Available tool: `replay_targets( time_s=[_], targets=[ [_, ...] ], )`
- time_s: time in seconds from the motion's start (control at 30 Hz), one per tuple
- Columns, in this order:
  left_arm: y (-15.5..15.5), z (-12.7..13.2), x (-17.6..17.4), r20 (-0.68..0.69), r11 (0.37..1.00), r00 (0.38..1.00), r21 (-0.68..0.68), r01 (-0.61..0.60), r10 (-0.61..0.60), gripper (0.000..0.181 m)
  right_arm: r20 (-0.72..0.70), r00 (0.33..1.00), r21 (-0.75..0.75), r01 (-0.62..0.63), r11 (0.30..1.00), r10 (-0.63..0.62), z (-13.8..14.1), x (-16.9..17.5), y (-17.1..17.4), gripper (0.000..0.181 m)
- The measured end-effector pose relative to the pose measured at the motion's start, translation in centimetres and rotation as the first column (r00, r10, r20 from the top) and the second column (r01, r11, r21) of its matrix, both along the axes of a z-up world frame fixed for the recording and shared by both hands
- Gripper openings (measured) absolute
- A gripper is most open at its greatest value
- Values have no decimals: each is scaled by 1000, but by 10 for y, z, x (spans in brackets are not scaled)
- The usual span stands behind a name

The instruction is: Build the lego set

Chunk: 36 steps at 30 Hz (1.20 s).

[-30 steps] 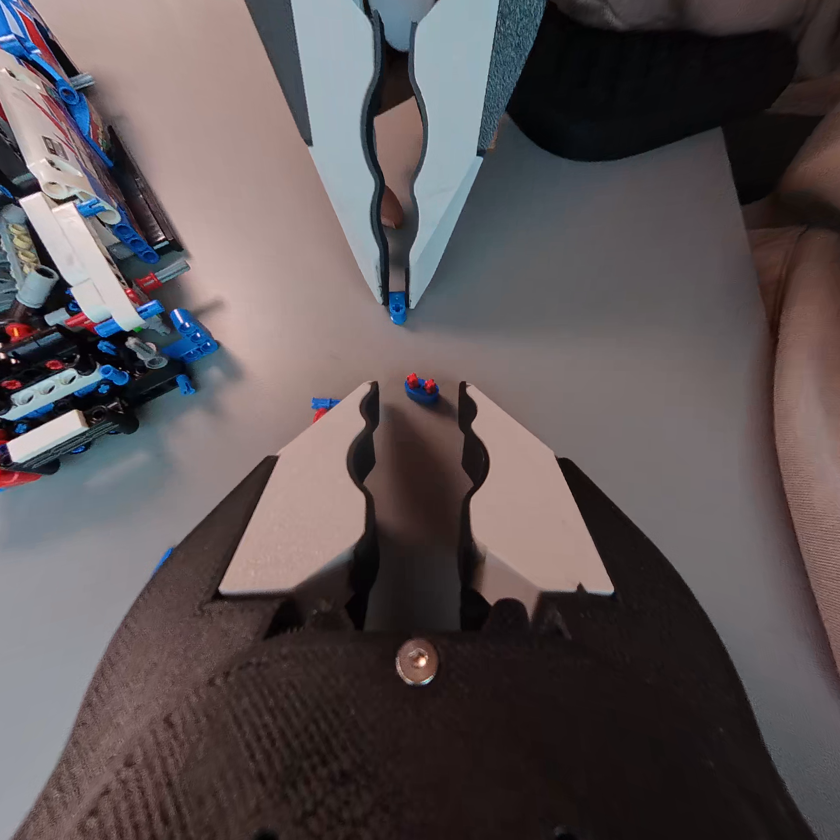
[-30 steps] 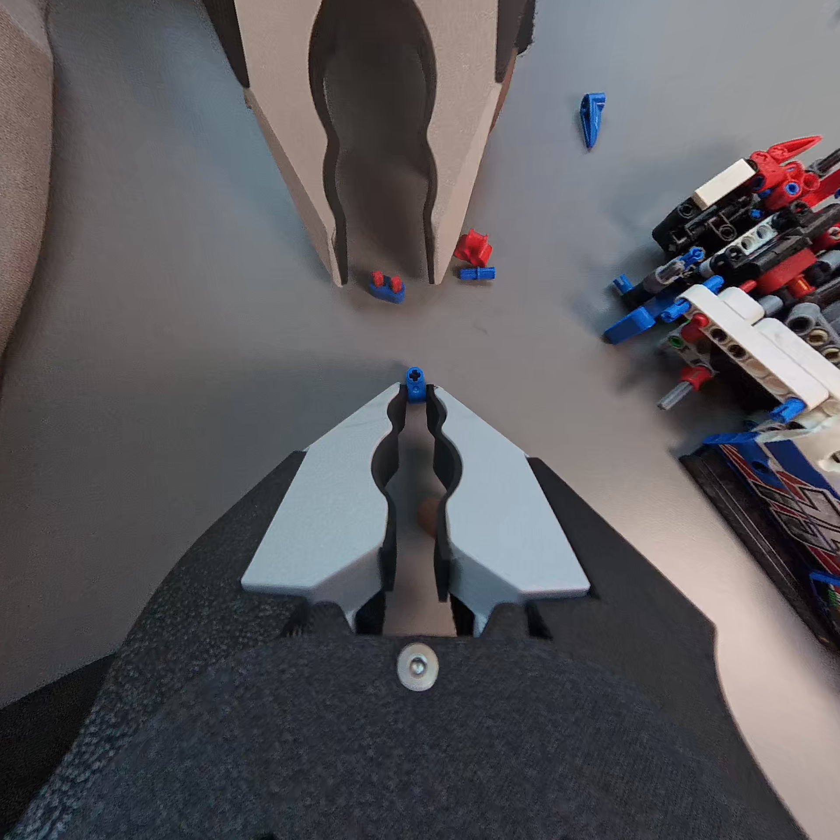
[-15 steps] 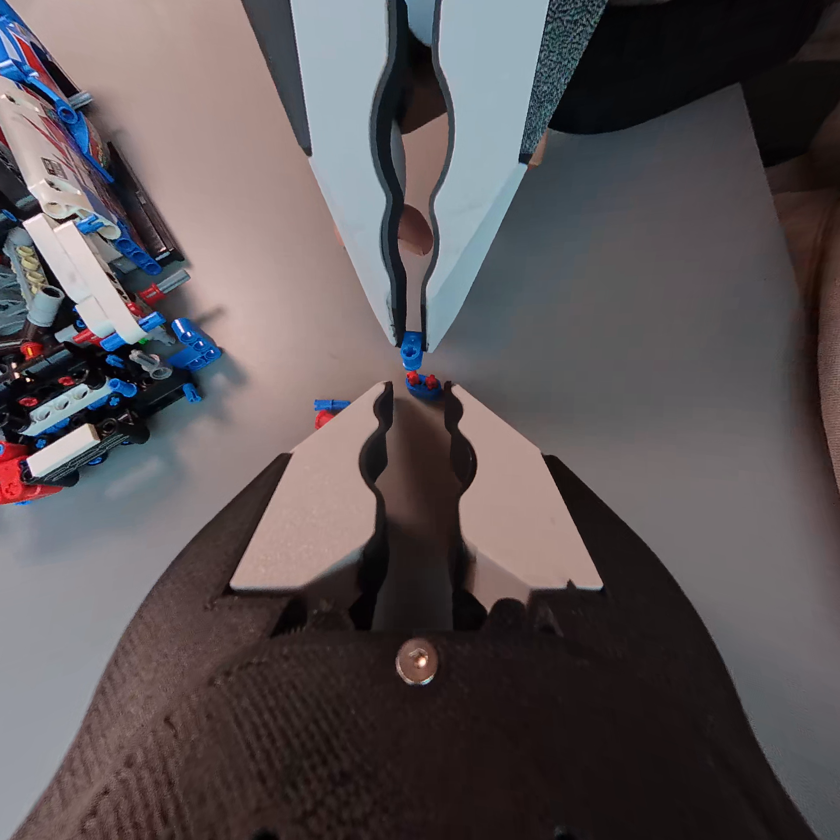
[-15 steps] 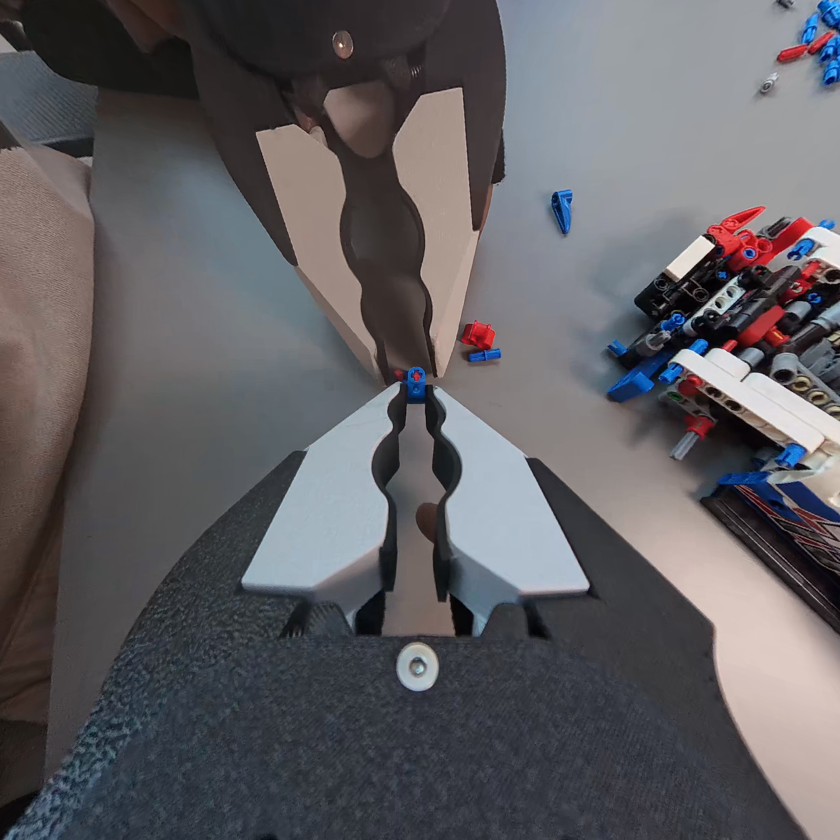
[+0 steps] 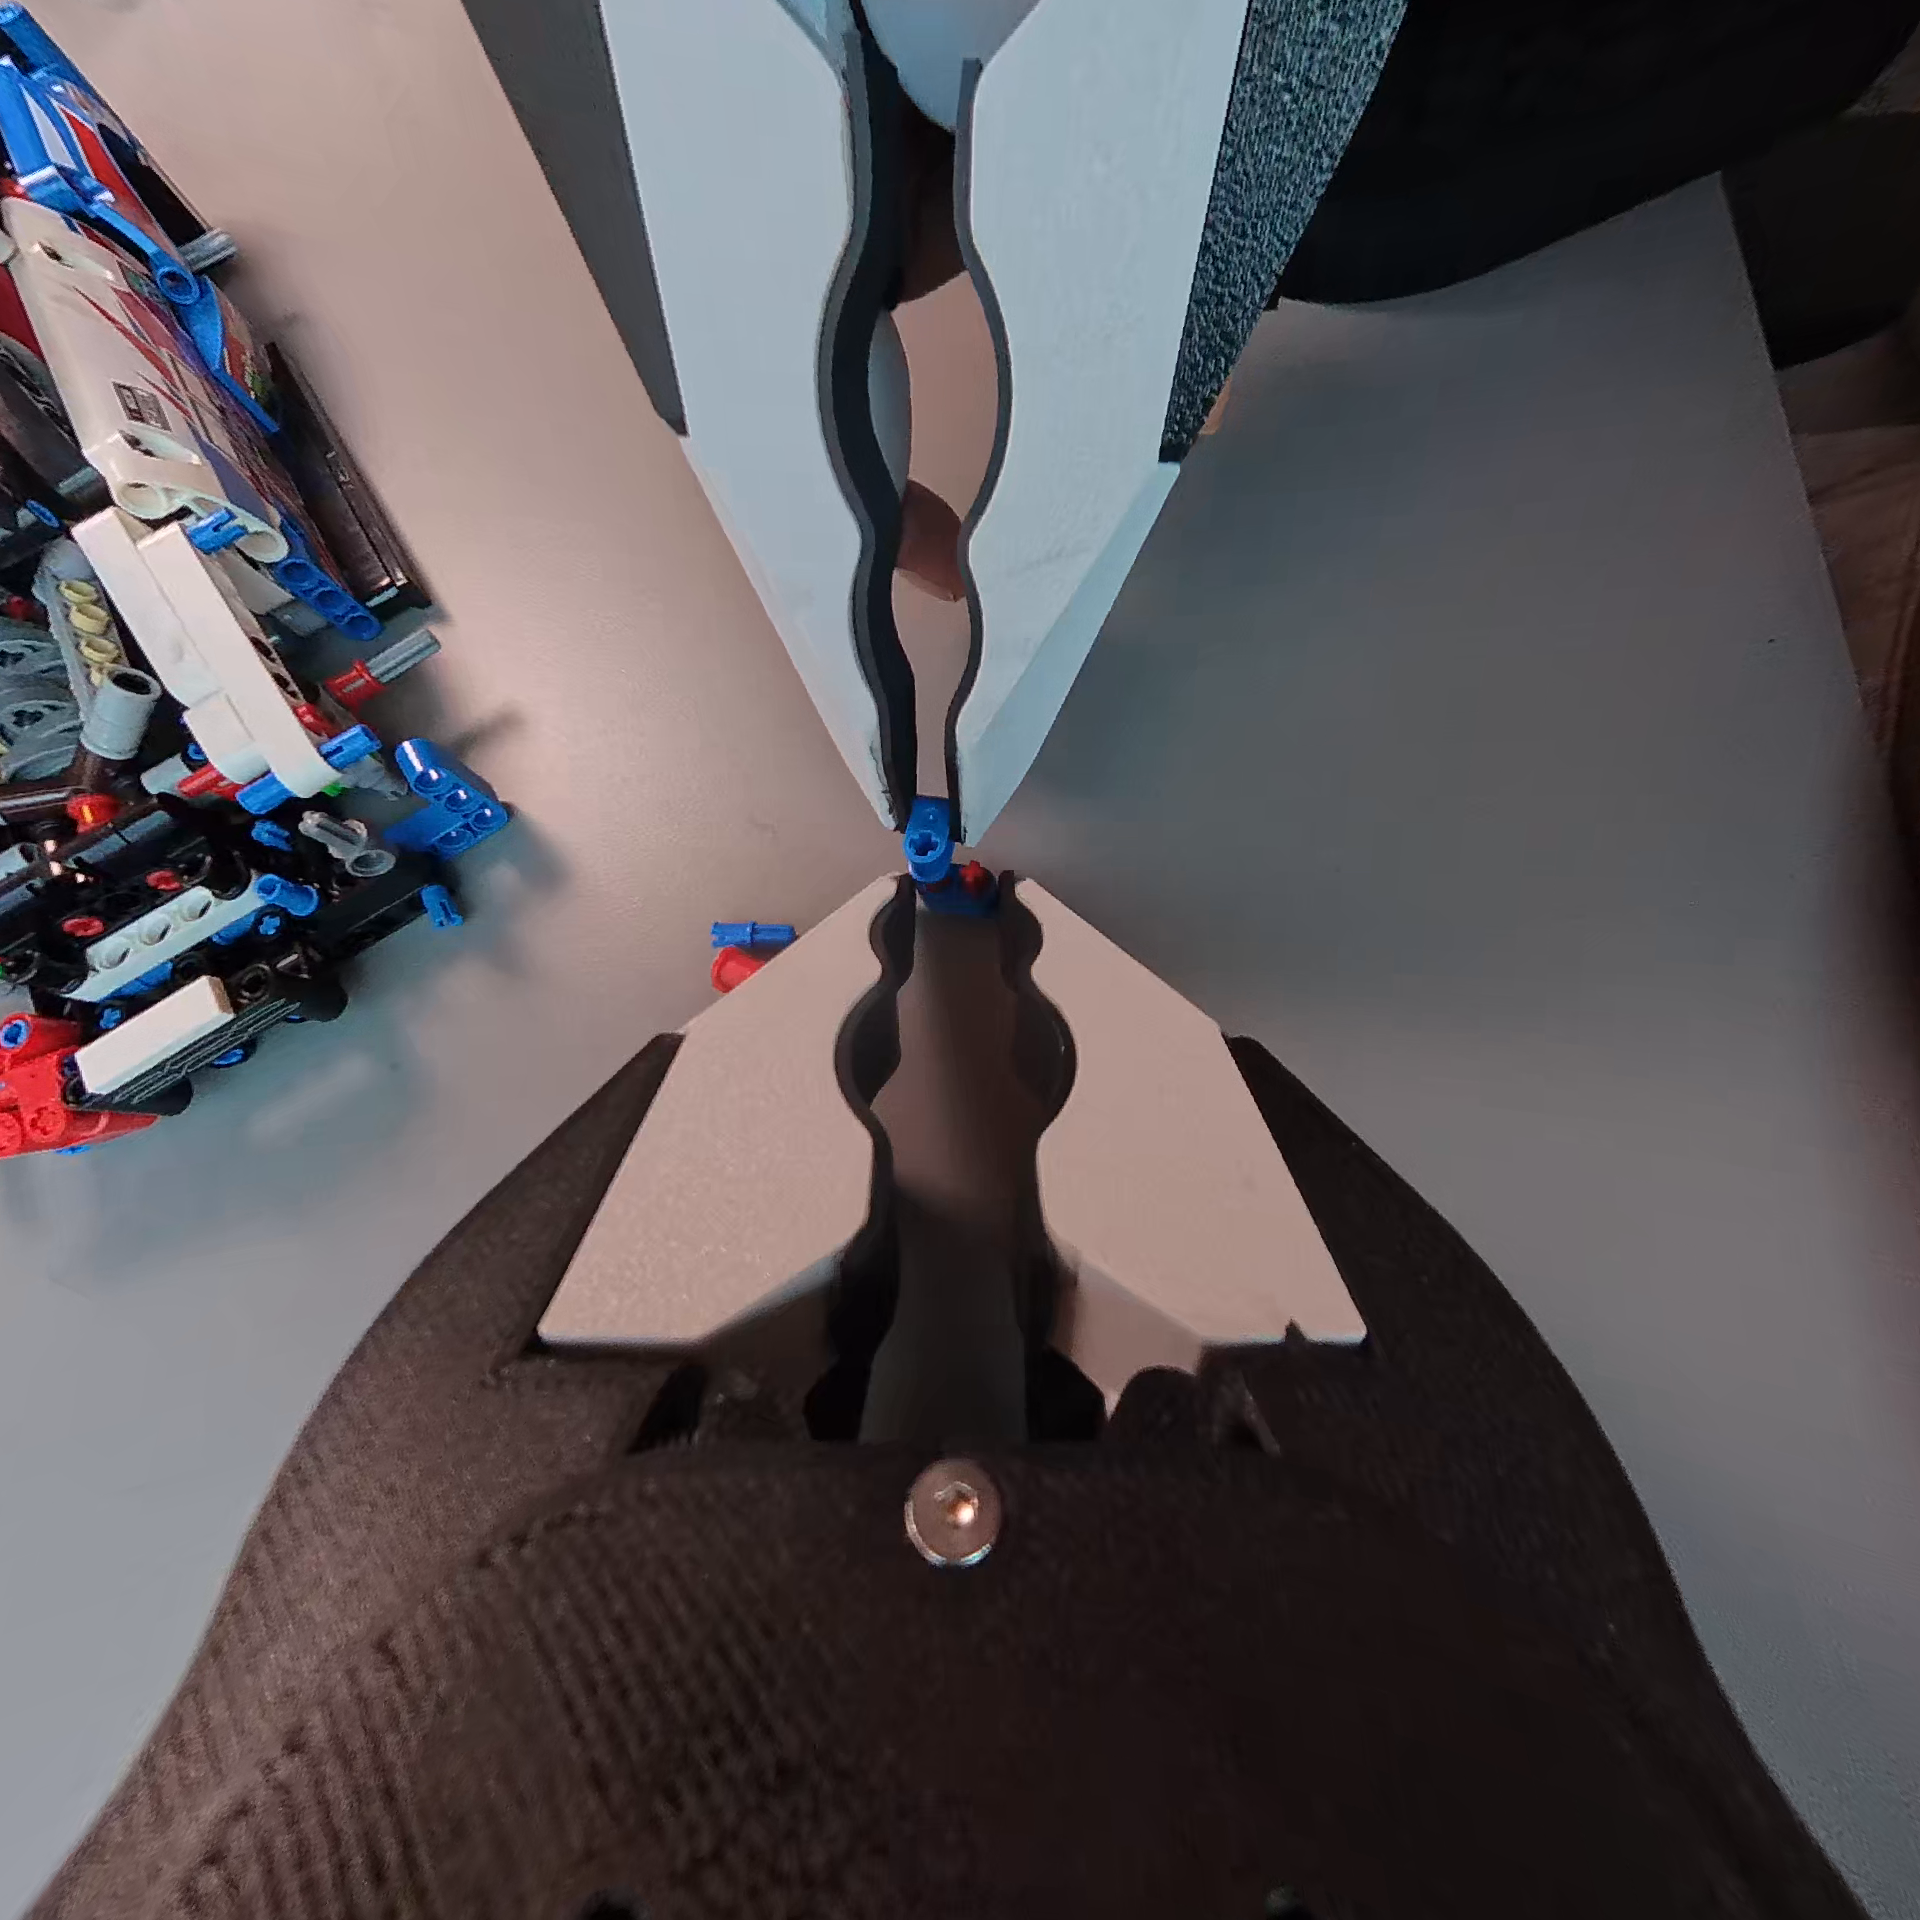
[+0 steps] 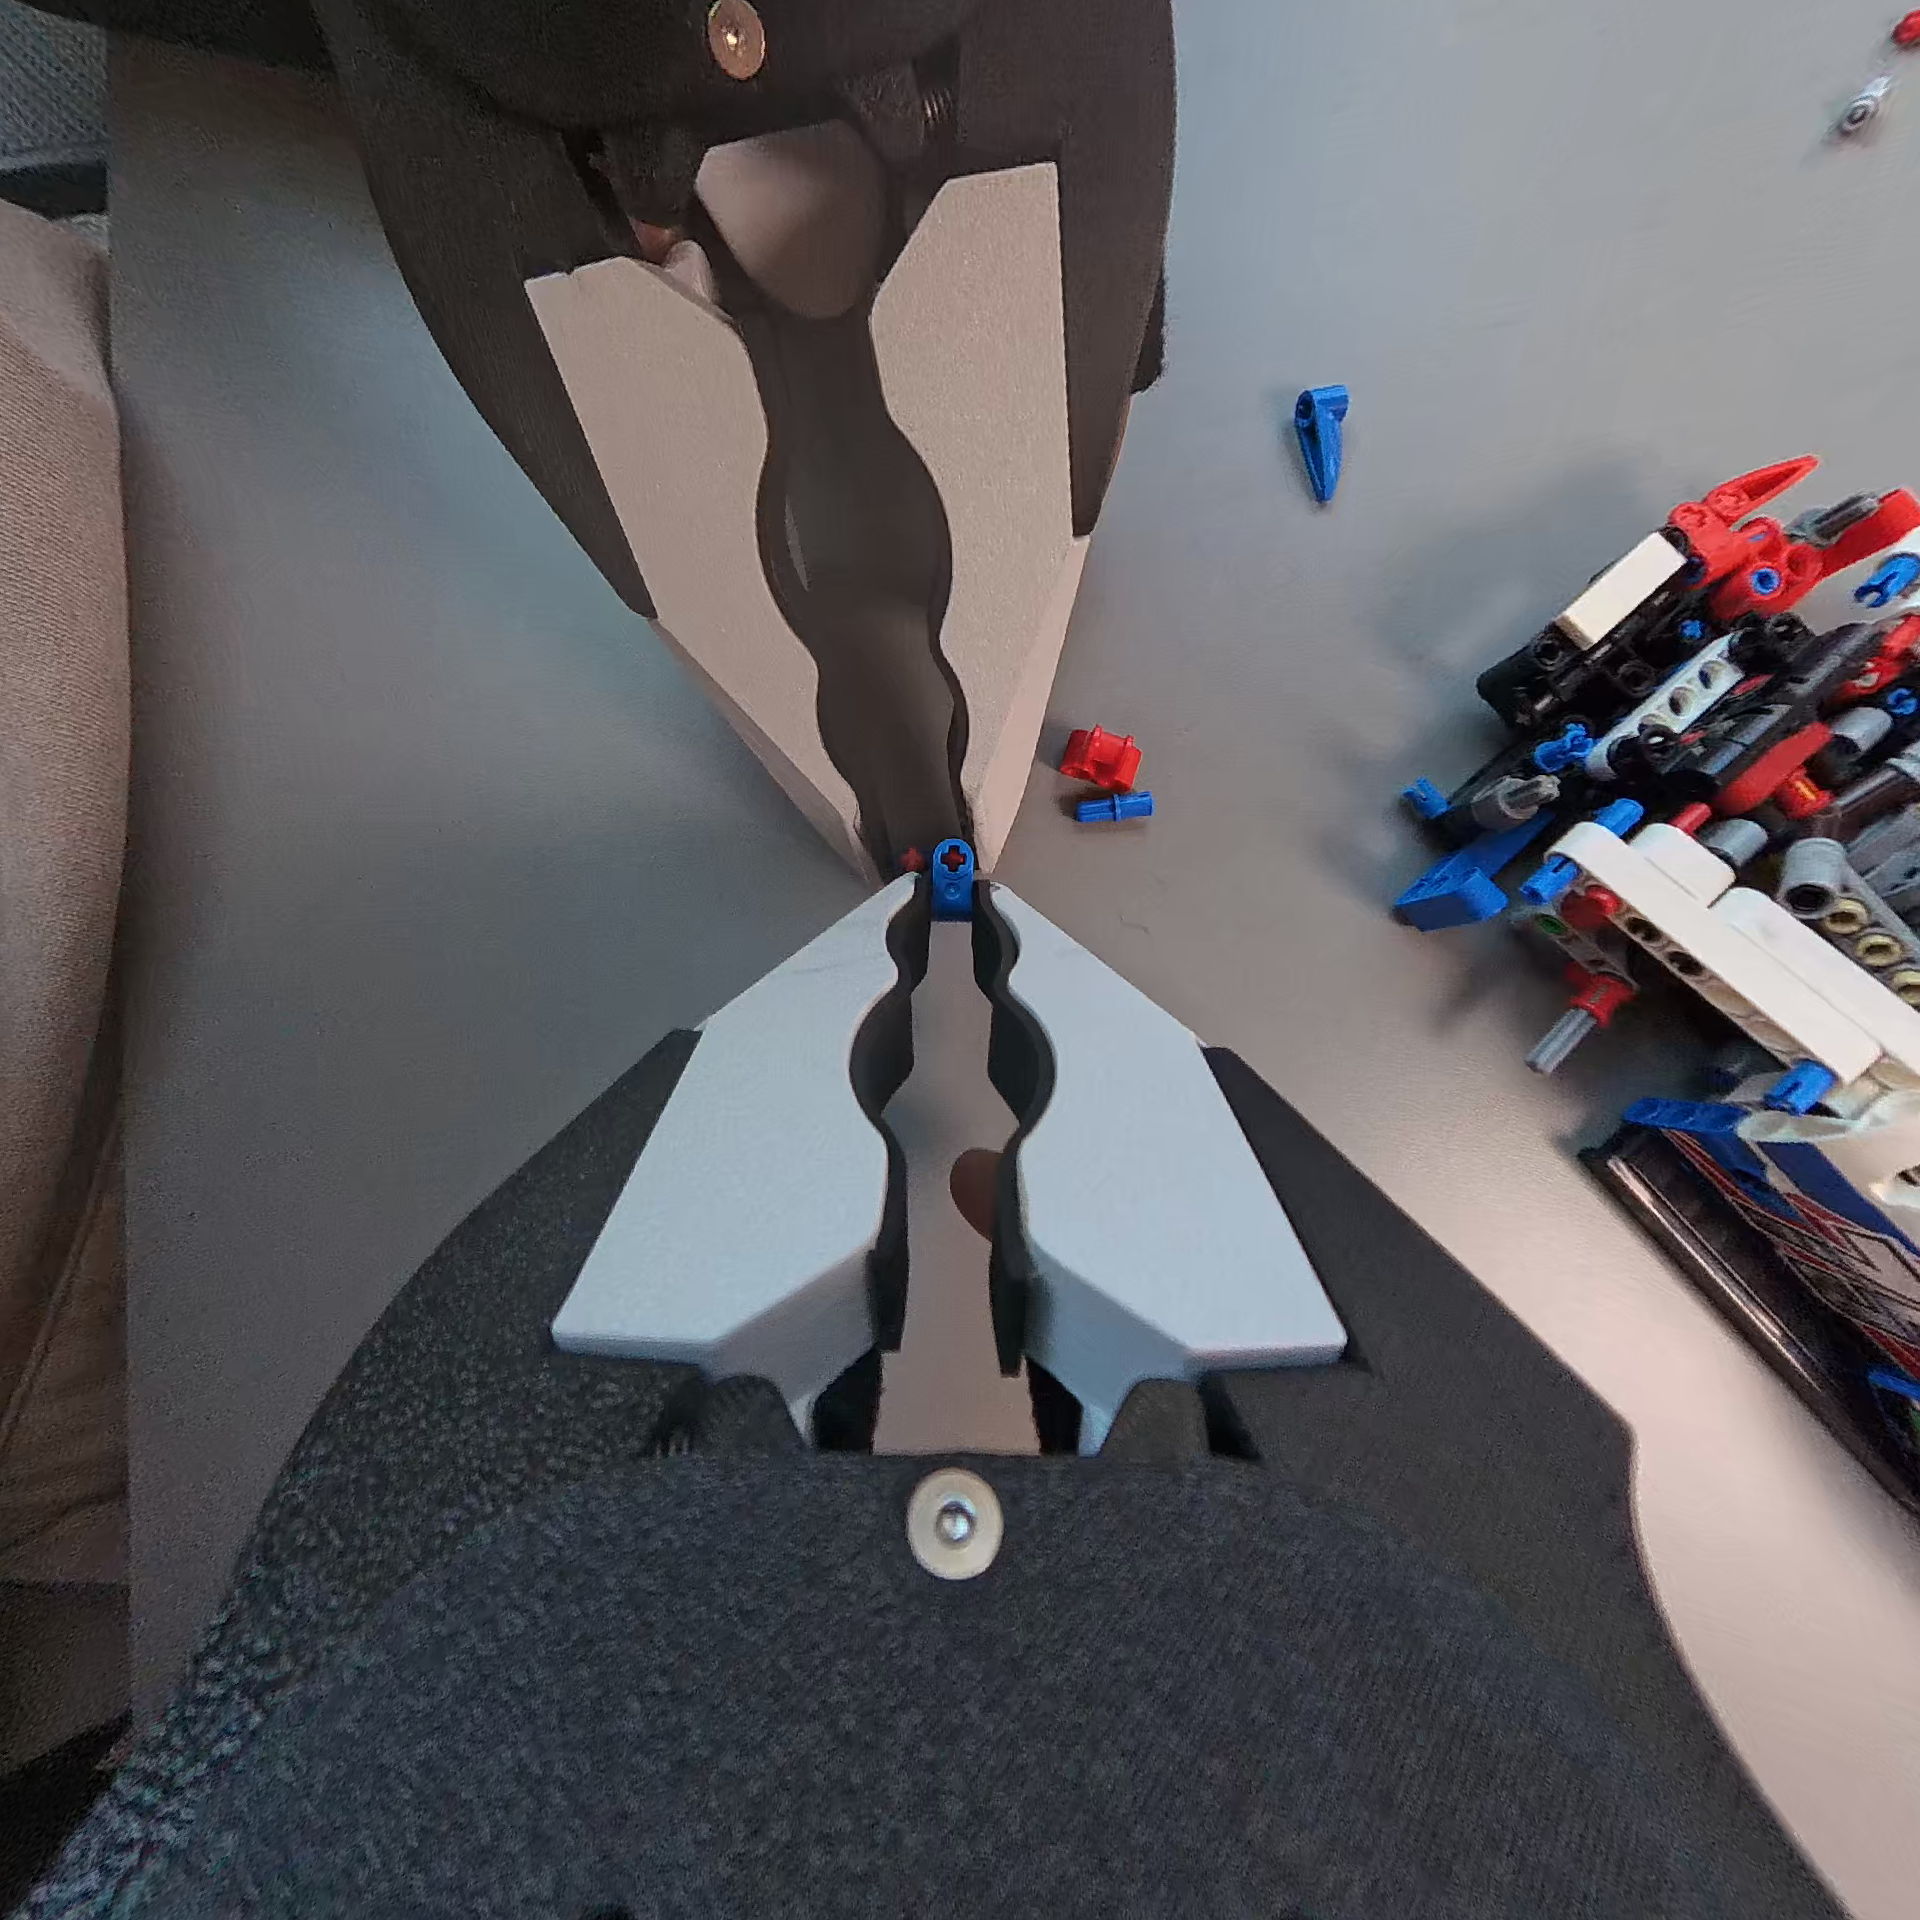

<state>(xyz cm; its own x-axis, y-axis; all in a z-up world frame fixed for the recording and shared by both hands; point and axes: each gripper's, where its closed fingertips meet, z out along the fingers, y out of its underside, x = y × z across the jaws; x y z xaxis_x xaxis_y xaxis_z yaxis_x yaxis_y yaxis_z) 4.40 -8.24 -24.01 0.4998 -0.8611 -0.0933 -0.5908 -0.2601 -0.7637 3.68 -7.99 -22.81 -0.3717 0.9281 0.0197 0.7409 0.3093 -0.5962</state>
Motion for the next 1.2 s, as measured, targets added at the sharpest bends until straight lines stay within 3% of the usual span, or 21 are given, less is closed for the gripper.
replay_targets(
  time_s=[0.17,0.33,1.2],
  targets=[
    [-2,6,0,39,1000,999,-3,10,-9,20,61,998,25,-31,999,30,-2,0,0,4],
    [0,19,-2,103,1000,995,13,-6,4,10,80,996,36,-48,998,45,-2,-1,0,4],
    [-2,8,-6,81,994,996,-113,-15,24,0,148,983,37,-112,993,105,-6,-2,-4,4]
  ],
)
